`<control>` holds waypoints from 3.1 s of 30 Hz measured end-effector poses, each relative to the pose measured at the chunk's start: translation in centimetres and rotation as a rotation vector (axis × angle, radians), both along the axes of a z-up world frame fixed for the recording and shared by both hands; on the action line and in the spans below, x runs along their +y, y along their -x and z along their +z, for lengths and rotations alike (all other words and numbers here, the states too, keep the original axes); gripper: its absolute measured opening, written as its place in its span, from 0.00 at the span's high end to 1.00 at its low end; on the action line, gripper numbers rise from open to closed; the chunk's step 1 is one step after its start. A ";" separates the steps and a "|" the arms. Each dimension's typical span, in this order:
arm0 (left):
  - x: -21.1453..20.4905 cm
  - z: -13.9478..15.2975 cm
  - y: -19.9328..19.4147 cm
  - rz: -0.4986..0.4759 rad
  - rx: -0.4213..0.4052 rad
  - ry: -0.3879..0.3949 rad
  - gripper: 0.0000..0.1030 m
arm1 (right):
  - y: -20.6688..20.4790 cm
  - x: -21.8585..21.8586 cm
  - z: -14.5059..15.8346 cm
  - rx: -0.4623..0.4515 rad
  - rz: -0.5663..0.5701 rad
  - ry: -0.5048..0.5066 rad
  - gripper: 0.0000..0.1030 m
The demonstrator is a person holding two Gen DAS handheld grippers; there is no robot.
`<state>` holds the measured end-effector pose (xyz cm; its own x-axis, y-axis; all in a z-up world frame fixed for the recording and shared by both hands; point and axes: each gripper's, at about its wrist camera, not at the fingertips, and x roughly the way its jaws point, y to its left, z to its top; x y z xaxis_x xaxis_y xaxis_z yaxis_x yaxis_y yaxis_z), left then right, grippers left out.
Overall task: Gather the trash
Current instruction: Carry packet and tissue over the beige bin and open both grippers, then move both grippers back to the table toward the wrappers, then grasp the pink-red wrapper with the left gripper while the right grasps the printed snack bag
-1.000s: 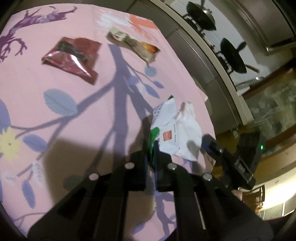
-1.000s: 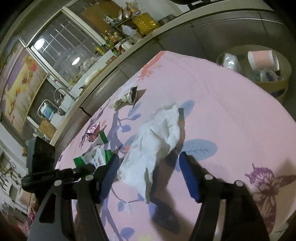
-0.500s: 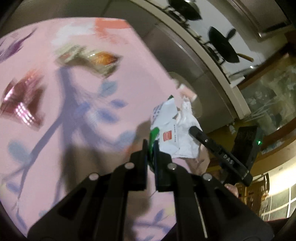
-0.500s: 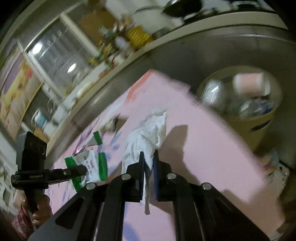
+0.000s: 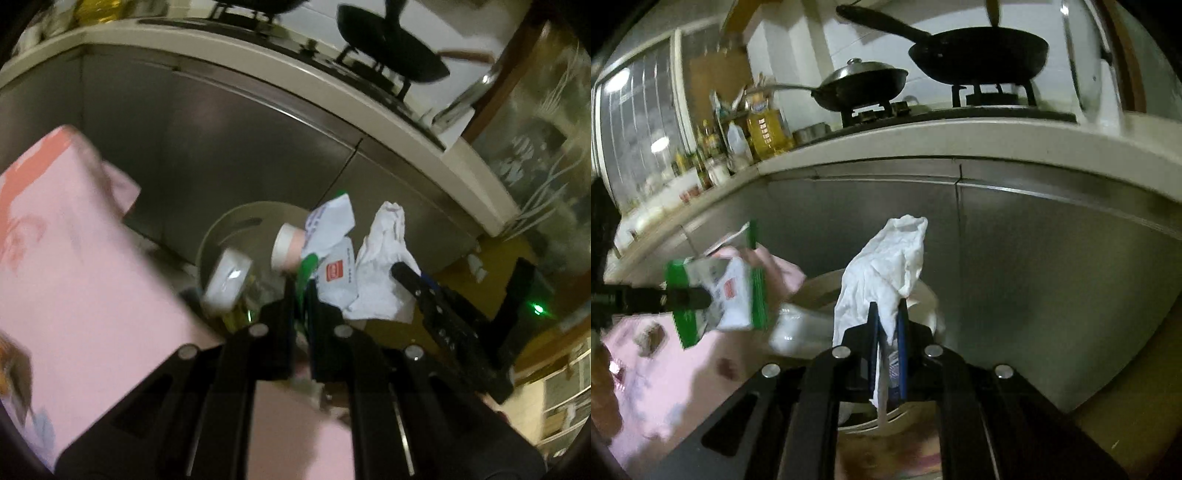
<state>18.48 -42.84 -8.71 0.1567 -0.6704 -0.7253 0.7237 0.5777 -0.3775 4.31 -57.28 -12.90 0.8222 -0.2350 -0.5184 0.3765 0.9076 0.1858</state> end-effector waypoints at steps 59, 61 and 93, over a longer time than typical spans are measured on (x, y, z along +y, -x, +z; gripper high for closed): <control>45.8 -3.7 6.7 0.689 0.180 0.168 0.52 | -9.7 32.3 -1.0 0.227 0.728 -0.621 0.68; 47.0 -3.6 6.3 0.705 0.198 0.209 0.52 | -11.3 33.6 -0.9 0.240 0.742 -0.648 0.68; 40.2 -3.4 3.1 0.544 0.354 0.450 0.77 | -7.8 29.6 -5.9 0.122 0.663 -1.304 0.99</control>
<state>15.40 -2.68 -12.10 0.3574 -0.8068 -0.4704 0.1765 0.5529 -0.8143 12.10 -27.70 -18.76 0.5271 0.8389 -0.1356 0.0394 0.1352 0.9900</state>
